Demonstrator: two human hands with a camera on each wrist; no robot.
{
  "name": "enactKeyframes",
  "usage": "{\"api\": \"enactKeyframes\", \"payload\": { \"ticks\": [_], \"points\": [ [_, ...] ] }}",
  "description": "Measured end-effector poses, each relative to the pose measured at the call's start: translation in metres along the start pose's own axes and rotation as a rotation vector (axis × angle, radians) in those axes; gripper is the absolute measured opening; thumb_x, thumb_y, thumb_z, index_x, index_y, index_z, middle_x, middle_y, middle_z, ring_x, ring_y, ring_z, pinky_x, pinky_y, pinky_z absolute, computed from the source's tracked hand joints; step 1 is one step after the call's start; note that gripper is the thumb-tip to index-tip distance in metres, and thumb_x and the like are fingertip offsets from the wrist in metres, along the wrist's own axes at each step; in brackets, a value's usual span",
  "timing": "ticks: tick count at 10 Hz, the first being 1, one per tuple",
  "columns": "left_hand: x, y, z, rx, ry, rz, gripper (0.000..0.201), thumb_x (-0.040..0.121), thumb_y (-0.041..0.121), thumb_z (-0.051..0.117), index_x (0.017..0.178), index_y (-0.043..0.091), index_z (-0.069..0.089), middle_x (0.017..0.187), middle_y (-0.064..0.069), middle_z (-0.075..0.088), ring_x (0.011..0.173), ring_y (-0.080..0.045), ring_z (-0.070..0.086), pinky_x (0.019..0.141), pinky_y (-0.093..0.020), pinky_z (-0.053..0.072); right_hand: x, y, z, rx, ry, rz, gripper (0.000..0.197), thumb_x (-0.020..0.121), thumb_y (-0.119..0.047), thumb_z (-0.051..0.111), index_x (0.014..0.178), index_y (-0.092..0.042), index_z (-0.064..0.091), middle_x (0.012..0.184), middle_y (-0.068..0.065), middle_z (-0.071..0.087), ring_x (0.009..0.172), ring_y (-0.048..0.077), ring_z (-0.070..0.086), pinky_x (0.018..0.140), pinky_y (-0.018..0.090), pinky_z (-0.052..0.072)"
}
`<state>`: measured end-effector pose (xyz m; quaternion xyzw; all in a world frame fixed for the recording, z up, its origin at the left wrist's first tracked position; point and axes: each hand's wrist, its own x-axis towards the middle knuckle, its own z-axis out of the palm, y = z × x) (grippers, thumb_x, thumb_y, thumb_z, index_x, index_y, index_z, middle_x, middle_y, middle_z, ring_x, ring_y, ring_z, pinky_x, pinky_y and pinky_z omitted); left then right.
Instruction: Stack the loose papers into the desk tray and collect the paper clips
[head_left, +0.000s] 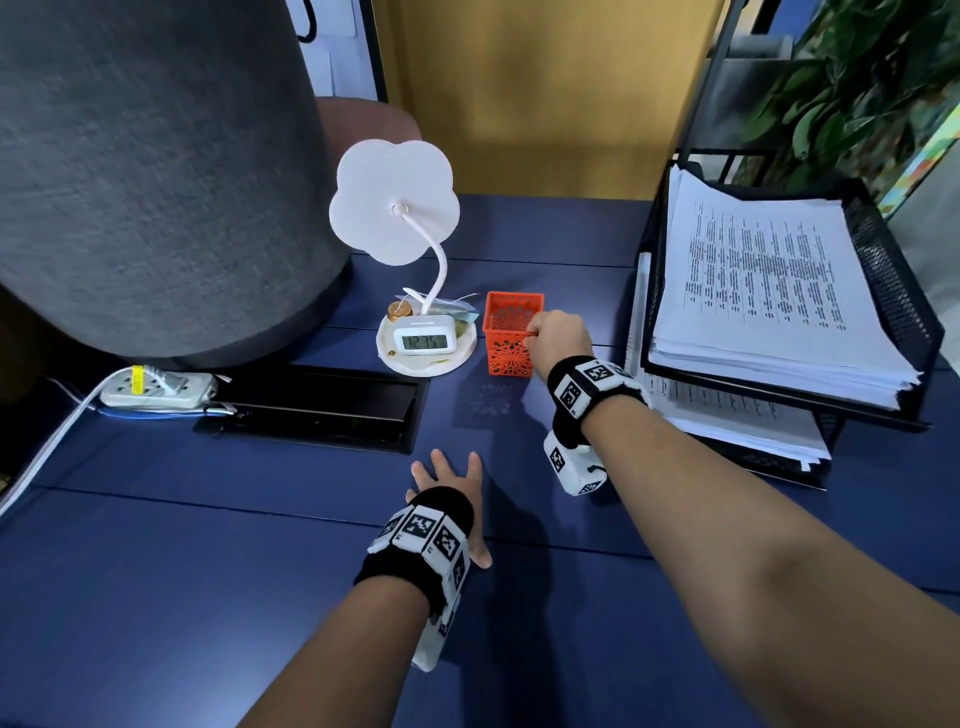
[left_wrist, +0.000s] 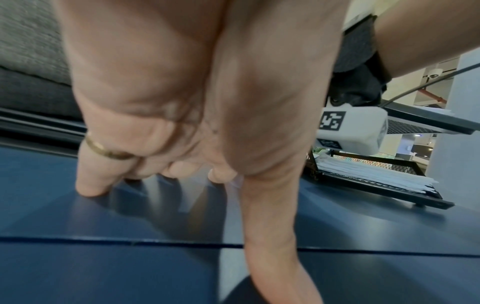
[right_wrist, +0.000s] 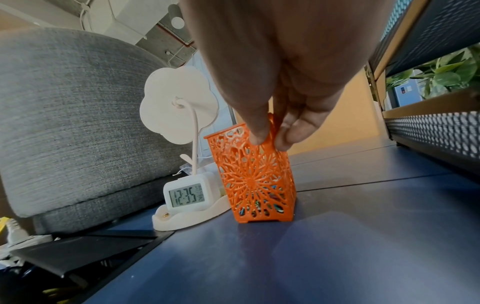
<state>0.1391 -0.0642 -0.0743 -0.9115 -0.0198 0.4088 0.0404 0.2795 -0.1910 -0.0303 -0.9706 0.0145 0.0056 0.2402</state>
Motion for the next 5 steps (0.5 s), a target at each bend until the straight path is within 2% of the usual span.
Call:
{"api": "enactKeyframes", "payload": {
  "ticks": [1, 2, 3, 4, 5],
  "points": [
    [0.002, -0.001, 0.001, 0.0, -0.002, 0.003, 0.13, 0.071, 0.044, 0.079, 0.145, 0.024, -0.026, 0.153, -0.023, -0.022, 0.14, -0.05, -0.011, 0.112, -0.059, 0.019, 0.001, -0.002, 0.0, 0.003, -0.003, 0.003, 0.015, 0.09, -0.017, 0.054, 0.096, -0.013, 0.067, 0.101, 0.013, 0.067, 0.095, 0.033, 0.061, 0.076, 0.031, 0.047],
    [0.002, -0.002, 0.001, -0.011, 0.003, 0.005, 0.13, 0.071, 0.043, 0.079, 0.146, 0.024, -0.026, 0.153, -0.023, -0.023, 0.14, -0.05, -0.012, 0.112, -0.058, 0.02, -0.003, -0.003, -0.003, 0.026, -0.006, 0.013, 0.02, 0.088, -0.012, 0.055, 0.106, -0.013, 0.064, 0.103, 0.014, 0.066, 0.098, 0.034, 0.061, 0.08, 0.034, 0.049],
    [0.002, -0.003, 0.001, -0.006, -0.004, 0.004, 0.129, 0.071, 0.043, 0.079, 0.146, 0.025, -0.025, 0.154, -0.022, -0.023, 0.141, -0.049, -0.012, 0.111, -0.059, 0.02, -0.013, -0.002, -0.006, 0.081, -0.015, 0.037, 0.047, 0.086, -0.012, 0.06, 0.13, -0.017, 0.046, 0.109, 0.016, 0.063, 0.102, 0.037, 0.06, 0.087, 0.041, 0.051],
    [-0.003, -0.004, -0.002, -0.013, 0.005, -0.006, 0.129, 0.071, 0.045, 0.079, 0.147, 0.025, -0.023, 0.154, -0.021, -0.021, 0.142, -0.047, -0.009, 0.112, -0.058, 0.021, -0.035, 0.001, -0.021, 0.067, -0.05, 0.061, 0.05, 0.087, -0.019, 0.061, 0.132, -0.012, 0.039, 0.115, 0.019, 0.06, 0.108, 0.038, 0.057, 0.088, 0.04, 0.048],
    [-0.011, -0.007, -0.01, -0.05, 0.023, -0.001, 0.124, 0.07, 0.049, 0.077, 0.15, 0.022, -0.014, 0.157, -0.017, -0.01, 0.144, -0.041, -0.001, 0.113, -0.057, 0.021, -0.056, 0.014, -0.031, 0.02, -0.066, 0.06, 0.042, 0.091, -0.026, 0.057, 0.128, -0.008, 0.046, 0.122, 0.018, 0.058, 0.116, 0.035, 0.054, 0.091, 0.039, 0.045]
  ]
}}
